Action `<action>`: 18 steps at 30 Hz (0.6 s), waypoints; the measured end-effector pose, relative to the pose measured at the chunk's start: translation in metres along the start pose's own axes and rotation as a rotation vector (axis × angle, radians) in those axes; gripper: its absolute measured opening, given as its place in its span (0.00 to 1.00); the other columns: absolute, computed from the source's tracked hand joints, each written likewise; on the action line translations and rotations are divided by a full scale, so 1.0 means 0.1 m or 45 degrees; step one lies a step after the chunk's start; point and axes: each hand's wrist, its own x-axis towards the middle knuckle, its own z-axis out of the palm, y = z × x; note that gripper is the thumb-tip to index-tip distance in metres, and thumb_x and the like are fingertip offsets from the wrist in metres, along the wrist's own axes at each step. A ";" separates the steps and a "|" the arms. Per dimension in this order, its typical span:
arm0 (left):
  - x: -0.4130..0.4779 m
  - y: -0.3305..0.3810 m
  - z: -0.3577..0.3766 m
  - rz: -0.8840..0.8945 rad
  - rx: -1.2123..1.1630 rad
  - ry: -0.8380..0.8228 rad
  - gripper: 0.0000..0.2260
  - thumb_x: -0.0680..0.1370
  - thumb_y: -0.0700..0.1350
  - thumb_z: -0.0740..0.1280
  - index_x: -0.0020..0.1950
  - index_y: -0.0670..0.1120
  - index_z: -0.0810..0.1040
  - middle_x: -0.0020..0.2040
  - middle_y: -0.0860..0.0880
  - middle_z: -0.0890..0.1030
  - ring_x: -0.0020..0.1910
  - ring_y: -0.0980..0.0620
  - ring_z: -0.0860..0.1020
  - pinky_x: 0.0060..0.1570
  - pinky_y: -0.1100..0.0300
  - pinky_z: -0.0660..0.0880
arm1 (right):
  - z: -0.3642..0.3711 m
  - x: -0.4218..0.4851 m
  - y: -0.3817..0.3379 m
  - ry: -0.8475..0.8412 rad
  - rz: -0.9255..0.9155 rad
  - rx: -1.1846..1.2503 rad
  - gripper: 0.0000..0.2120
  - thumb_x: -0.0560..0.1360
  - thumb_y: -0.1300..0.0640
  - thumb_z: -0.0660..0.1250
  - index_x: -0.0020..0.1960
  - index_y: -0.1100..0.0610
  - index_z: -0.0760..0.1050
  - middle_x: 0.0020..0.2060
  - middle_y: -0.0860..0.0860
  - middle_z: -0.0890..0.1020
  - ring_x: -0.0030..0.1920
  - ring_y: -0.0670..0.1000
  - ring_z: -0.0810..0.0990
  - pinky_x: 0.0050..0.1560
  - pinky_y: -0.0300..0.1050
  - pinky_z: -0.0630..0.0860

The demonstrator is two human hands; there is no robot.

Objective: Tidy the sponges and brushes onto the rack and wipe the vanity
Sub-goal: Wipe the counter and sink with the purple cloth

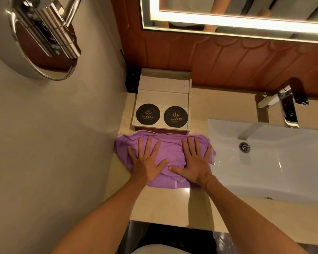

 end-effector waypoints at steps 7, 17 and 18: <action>-0.05 -0.17 -0.05 0.016 -0.065 -0.021 0.43 0.68 0.81 0.36 0.81 0.65 0.39 0.83 0.53 0.36 0.80 0.39 0.34 0.71 0.28 0.35 | 0.08 -0.07 -0.17 -0.085 -0.004 -0.078 0.59 0.63 0.13 0.39 0.79 0.47 0.24 0.81 0.50 0.31 0.81 0.58 0.31 0.74 0.75 0.36; -0.36 -0.51 -0.05 -0.049 -0.024 -0.104 0.41 0.76 0.75 0.48 0.80 0.61 0.31 0.79 0.50 0.26 0.79 0.42 0.29 0.75 0.42 0.32 | 0.27 -0.20 -0.63 -0.134 -0.104 -0.144 0.61 0.65 0.14 0.46 0.80 0.53 0.27 0.79 0.55 0.28 0.79 0.61 0.27 0.72 0.75 0.31; -0.42 -0.51 -0.04 -0.062 -0.037 -0.118 0.41 0.76 0.75 0.49 0.80 0.61 0.30 0.79 0.50 0.25 0.78 0.42 0.28 0.75 0.43 0.31 | 0.30 -0.23 -0.65 -0.144 -0.113 -0.148 0.61 0.65 0.14 0.47 0.81 0.53 0.28 0.79 0.56 0.28 0.79 0.61 0.28 0.72 0.75 0.31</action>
